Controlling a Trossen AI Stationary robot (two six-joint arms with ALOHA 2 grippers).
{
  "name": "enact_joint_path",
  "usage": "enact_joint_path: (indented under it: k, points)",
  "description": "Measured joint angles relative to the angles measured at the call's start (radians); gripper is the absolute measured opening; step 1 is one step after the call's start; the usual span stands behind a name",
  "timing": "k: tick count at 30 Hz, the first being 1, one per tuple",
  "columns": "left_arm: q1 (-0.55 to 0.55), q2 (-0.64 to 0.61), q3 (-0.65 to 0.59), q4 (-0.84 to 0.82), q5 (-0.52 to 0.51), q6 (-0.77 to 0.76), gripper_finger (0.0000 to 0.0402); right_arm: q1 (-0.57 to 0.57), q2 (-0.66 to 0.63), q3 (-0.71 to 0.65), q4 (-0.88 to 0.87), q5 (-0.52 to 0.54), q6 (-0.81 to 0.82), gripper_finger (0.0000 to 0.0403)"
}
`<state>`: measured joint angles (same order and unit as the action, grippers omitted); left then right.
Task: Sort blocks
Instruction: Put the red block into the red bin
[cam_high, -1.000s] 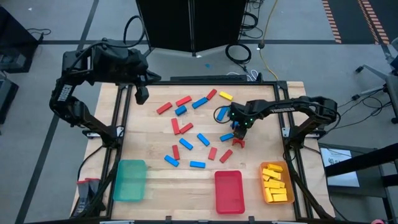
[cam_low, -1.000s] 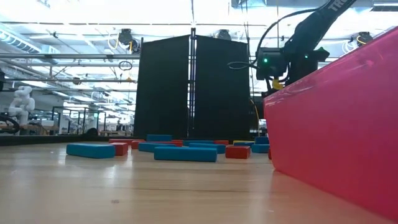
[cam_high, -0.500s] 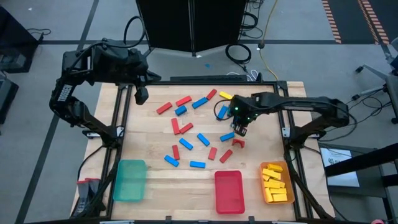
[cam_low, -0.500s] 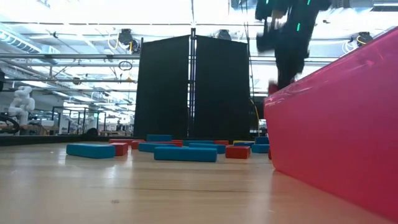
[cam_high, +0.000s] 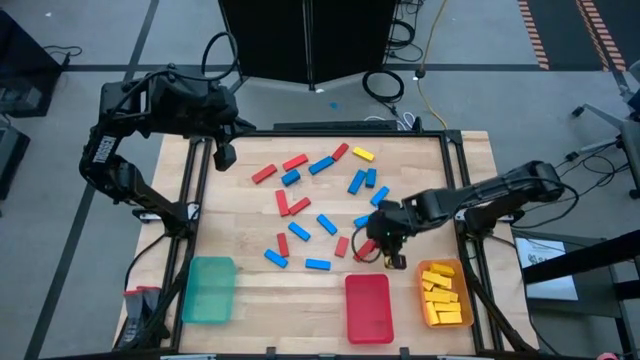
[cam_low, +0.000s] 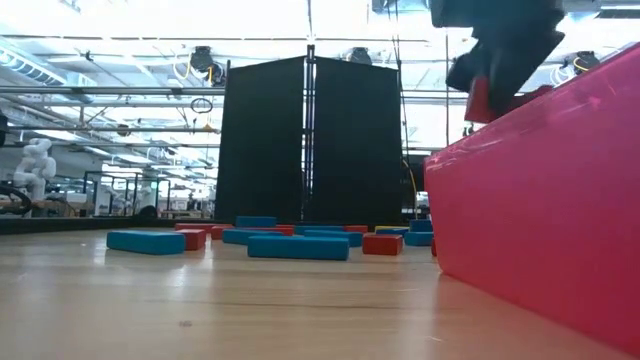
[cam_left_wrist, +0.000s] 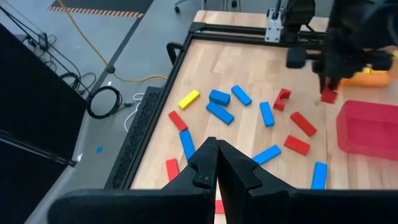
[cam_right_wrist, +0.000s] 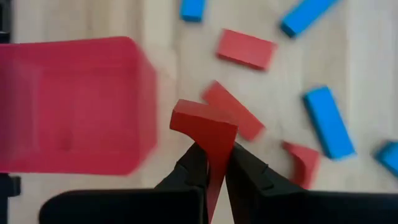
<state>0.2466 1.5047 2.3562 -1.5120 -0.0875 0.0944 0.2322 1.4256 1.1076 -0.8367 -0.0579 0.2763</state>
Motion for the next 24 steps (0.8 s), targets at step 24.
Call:
enact_joint_path:
  k: [24]
  points:
    - [0.001, 0.000, 0.000, -0.001, 0.001, 0.026, 0.0015, 0.209, 0.162, 0.000, 0.288, -0.131, 0.273, 0.0035]
